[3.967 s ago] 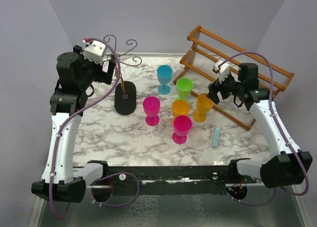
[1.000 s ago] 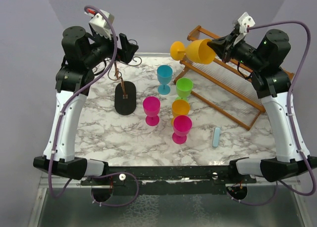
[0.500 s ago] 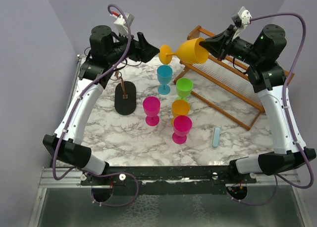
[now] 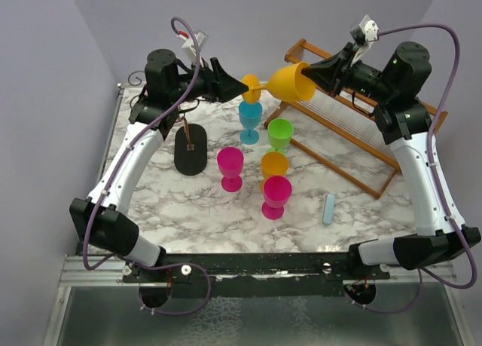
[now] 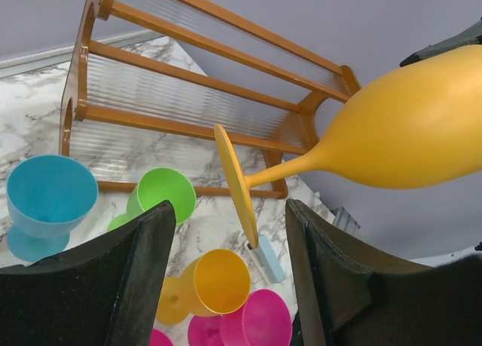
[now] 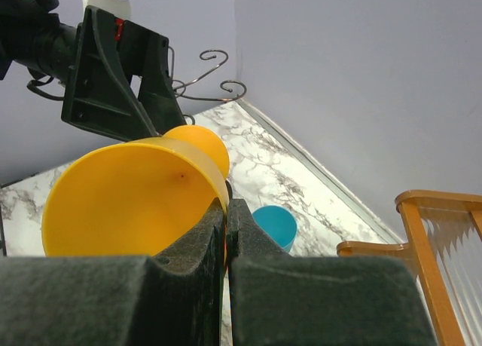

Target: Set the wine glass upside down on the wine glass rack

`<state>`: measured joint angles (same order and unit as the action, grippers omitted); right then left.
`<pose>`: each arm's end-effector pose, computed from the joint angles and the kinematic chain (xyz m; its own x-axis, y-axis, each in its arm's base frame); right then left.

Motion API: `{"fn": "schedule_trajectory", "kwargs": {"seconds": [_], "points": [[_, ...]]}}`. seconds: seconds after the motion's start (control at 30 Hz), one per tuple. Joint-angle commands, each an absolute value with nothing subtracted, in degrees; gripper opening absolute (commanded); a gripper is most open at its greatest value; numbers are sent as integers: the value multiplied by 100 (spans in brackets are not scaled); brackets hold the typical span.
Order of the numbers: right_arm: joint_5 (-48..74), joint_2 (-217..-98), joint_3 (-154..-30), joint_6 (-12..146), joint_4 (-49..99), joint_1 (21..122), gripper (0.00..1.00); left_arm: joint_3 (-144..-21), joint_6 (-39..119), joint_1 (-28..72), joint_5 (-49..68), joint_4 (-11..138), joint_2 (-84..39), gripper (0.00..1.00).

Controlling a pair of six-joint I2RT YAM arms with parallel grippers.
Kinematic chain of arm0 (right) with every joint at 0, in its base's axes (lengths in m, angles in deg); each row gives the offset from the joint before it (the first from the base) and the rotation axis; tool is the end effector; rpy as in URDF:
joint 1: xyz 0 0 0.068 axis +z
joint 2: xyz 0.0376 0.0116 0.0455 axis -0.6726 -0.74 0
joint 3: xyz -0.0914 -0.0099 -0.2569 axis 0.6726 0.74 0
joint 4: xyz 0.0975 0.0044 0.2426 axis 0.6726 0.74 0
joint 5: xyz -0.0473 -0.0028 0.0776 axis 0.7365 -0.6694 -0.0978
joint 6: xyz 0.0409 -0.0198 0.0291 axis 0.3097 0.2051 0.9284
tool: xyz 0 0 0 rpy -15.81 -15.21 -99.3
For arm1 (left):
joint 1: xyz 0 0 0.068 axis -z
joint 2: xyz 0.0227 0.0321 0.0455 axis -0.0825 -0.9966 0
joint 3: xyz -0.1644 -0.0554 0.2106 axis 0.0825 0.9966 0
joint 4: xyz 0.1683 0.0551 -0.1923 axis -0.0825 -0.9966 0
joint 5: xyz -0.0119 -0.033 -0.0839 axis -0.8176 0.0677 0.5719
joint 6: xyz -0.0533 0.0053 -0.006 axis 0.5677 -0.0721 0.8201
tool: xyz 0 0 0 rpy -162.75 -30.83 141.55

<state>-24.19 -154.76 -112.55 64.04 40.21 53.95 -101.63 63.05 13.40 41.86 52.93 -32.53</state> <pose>0.2679 0.0813 0.5085 -0.0226 0.0434 -0.9988 -0.8384 0.5434 0.0425 0.3138 -0.1270 0.4555 -0.5226 -0.2834 -0.8041 0.6751 0.4385 -0.5933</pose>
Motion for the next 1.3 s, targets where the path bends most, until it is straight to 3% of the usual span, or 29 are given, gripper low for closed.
{"fn": "schedule_trajectory", "kwargs": {"seconds": [0.0, 0.27, 0.7, 0.87, 0.93, 1.07, 1.27], "points": [[-2511, -15239, -11169, 6462, 3717, 5436, 1, -10064, 6661, 1354, 4575, 5803, -3284, 59], [-2511, -15241, -11187, 6460, 3692, 5439, 1, -10052, 6753, 1383, 4743, 5859, -3300, 47], [-2471, -15198, -11070, 6451, 3596, 5440, 1, -10037, 7113, 1437, 5113, 6091, -3402, 20], [-2413, -15172, -10990, 6390, 3566, 5439, 1, -10034, 7104, 1441, 5113, 6082, -3366, 0], [-2344, -15160, -10980, 6316, 3602, 5440, 3, -10049, 7036, 1427, 5045, 6034, -3323, 0], [-2298, -15113, -10999, 6046, 3762, 5438, 22, -10180, 6587, 1400, 4776, 5716, -3181, 0], [-1895, -14999, -11260, 5498, 4275, 5440, 64, -10554, 5575, 1126, 4168, 4893, -2891, 0]]}}
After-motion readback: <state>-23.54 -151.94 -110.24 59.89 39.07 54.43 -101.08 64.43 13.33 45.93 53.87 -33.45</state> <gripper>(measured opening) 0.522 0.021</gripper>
